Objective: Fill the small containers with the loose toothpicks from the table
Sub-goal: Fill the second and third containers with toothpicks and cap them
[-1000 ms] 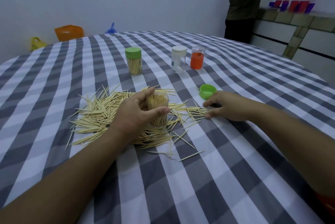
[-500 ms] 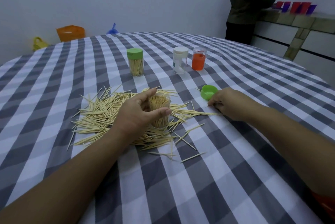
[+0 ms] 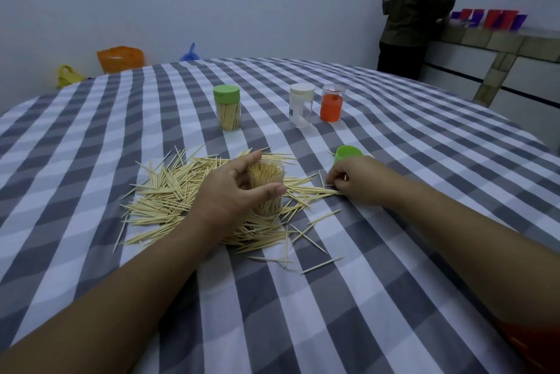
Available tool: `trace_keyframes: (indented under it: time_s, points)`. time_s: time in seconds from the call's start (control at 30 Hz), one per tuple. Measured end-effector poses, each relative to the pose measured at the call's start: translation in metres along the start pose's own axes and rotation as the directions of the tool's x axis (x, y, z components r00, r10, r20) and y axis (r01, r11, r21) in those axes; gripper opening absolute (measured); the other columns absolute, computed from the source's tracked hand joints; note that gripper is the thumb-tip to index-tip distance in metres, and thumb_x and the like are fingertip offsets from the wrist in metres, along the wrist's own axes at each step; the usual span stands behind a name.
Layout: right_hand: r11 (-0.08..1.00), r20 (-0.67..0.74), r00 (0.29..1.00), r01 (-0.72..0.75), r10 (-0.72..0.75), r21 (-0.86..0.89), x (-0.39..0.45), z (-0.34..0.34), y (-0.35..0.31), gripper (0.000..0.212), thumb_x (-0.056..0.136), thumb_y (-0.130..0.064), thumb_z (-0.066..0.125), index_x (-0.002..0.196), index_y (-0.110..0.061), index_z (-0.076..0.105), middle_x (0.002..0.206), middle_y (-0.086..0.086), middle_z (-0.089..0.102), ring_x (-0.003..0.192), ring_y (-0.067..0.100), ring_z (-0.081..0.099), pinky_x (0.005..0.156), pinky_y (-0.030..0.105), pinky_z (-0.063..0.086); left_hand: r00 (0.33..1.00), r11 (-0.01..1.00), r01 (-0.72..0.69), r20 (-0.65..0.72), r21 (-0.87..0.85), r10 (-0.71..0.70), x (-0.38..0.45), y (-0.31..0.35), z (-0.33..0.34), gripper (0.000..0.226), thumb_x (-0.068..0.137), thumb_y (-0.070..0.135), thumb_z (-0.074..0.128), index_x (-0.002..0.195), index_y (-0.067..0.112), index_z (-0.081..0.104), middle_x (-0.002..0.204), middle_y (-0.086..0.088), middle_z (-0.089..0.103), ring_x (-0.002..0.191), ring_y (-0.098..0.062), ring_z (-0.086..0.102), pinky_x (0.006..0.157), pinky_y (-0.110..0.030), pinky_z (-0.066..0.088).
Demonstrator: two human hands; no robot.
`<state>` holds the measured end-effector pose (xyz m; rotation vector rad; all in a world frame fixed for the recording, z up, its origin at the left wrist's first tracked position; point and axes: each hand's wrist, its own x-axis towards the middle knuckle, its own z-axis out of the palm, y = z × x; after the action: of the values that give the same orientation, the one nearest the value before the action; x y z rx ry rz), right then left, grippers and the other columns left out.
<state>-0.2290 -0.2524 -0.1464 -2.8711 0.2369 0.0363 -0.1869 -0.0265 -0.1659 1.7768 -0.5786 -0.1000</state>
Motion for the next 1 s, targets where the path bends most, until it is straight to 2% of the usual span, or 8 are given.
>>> trace_keyframes:
  time_s: [0.07, 0.2, 0.37, 0.47, 0.6, 0.77, 0.93, 1.0]
  points:
    - [0.985, 0.026, 1.000, -0.002, -0.002, 0.171, 0.001, 0.002, -0.003, 0.017, 0.093, -0.015, 0.056, 0.102, -0.018, 0.070, 0.103, -0.001, 0.067, 0.081, 0.008, 0.057, 0.061, 0.008, 0.040, 1.000, 1.000, -0.002, -0.004, 0.006, 0.002, 0.000, 0.000, 0.000, 0.091, 0.053, 0.038, 0.078, 0.137, 0.016, 0.049, 0.112, -0.001, 0.069, 0.097, -0.001, 0.066, 0.084, -0.015, 0.053]
    - [0.928, -0.011, 0.999, -0.040, 0.047, 0.370, -0.005, -0.008, 0.003, 0.015, 0.091, -0.016, 0.060, 0.101, -0.021, 0.071, 0.099, -0.006, 0.067, 0.096, 0.011, 0.061, 0.078, 0.019, 0.046, 1.000, 1.000, 0.006, -0.014, 0.008, -0.006, 0.000, -0.001, -0.001, 0.093, 0.051, 0.043, 0.079, 0.136, 0.017, 0.050, 0.114, 0.000, 0.068, 0.101, -0.004, 0.065, 0.089, -0.022, 0.053]
    - [0.980, 0.202, 0.976, -0.119, 0.085, 0.162, -0.016, -0.020, 0.031, 0.043, 0.084, -0.025, 0.070, 0.126, -0.026, 0.059, 0.099, -0.013, 0.057, 0.087, 0.004, 0.053, 0.076, 0.018, 0.040, 1.000, 1.000, 0.012, -0.003, -0.010, -0.012, 0.000, -0.003, -0.002, 0.095, 0.049, 0.045, 0.079, 0.136, 0.018, 0.050, 0.116, -0.001, 0.068, 0.103, -0.005, 0.065, 0.090, -0.026, 0.054]
    - [0.987, 0.176, 0.979, -0.119, 0.098, 0.110, -0.013, -0.019, 0.033, 0.037, 0.086, -0.020, 0.068, 0.122, -0.025, 0.062, 0.087, -0.015, 0.054, 0.079, 0.003, 0.052, 0.066, 0.014, 0.037, 1.000, 1.000, 0.017, -0.001, -0.012, -0.017, 0.000, -0.002, -0.002, 0.095, 0.049, 0.044, 0.080, 0.136, 0.018, 0.050, 0.117, -0.001, 0.068, 0.104, -0.006, 0.065, 0.092, -0.030, 0.053]
    - [0.986, 0.096, 0.994, -0.074, 0.060, 0.148, -0.007, -0.013, 0.018, 0.022, 0.089, -0.013, 0.063, 0.106, -0.024, 0.072, 0.089, -0.013, 0.065, 0.091, 0.011, 0.060, 0.080, 0.020, 0.048, 1.000, 1.000, 0.011, -0.004, -0.018, -0.011, 0.000, 0.000, 0.000, 0.091, 0.053, 0.038, 0.079, 0.136, 0.016, 0.050, 0.112, -0.002, 0.069, 0.098, -0.002, 0.066, 0.084, -0.018, 0.054]
    - [0.983, 0.081, 0.996, 0.018, -0.034, 0.181, 0.004, -0.006, -0.004, 0.023, 0.089, -0.011, 0.062, 0.108, -0.020, 0.072, 0.095, -0.012, 0.066, 0.083, 0.002, 0.056, 0.061, -0.001, 0.039, 1.000, 0.999, 0.022, 0.002, -0.034, -0.021, 0.000, -0.001, -0.001, 0.099, 0.046, 0.045, 0.079, 0.136, 0.016, 0.050, 0.116, -0.003, 0.068, 0.102, -0.007, 0.066, 0.092, -0.029, 0.053]
    - [0.980, -0.062, 0.998, 0.034, -0.022, 0.197, 0.013, -0.002, -0.016, 0.021, 0.094, -0.022, 0.055, 0.110, -0.020, 0.069, 0.104, -0.005, 0.066, 0.091, 0.010, 0.057, 0.069, 0.016, 0.042, 1.000, 0.999, 0.026, 0.006, -0.041, -0.026, 0.001, -0.001, -0.001, 0.098, 0.048, 0.042, 0.079, 0.137, 0.014, 0.048, 0.120, -0.005, 0.066, 0.104, -0.009, 0.065, 0.094, -0.033, 0.053]
    - [0.986, -0.041, 0.996, 0.078, -0.073, 0.150, 0.016, 0.002, -0.022, 0.027, 0.096, -0.024, 0.052, 0.118, -0.017, 0.065, 0.118, -0.001, 0.063, 0.104, 0.015, 0.056, 0.083, 0.024, 0.043, 1.000, 0.999, 0.027, 0.004, -0.045, -0.027, 0.001, -0.001, -0.001, 0.098, 0.047, 0.042, 0.079, 0.136, 0.014, 0.049, 0.119, -0.007, 0.067, 0.103, -0.008, 0.066, 0.093, -0.031, 0.053]
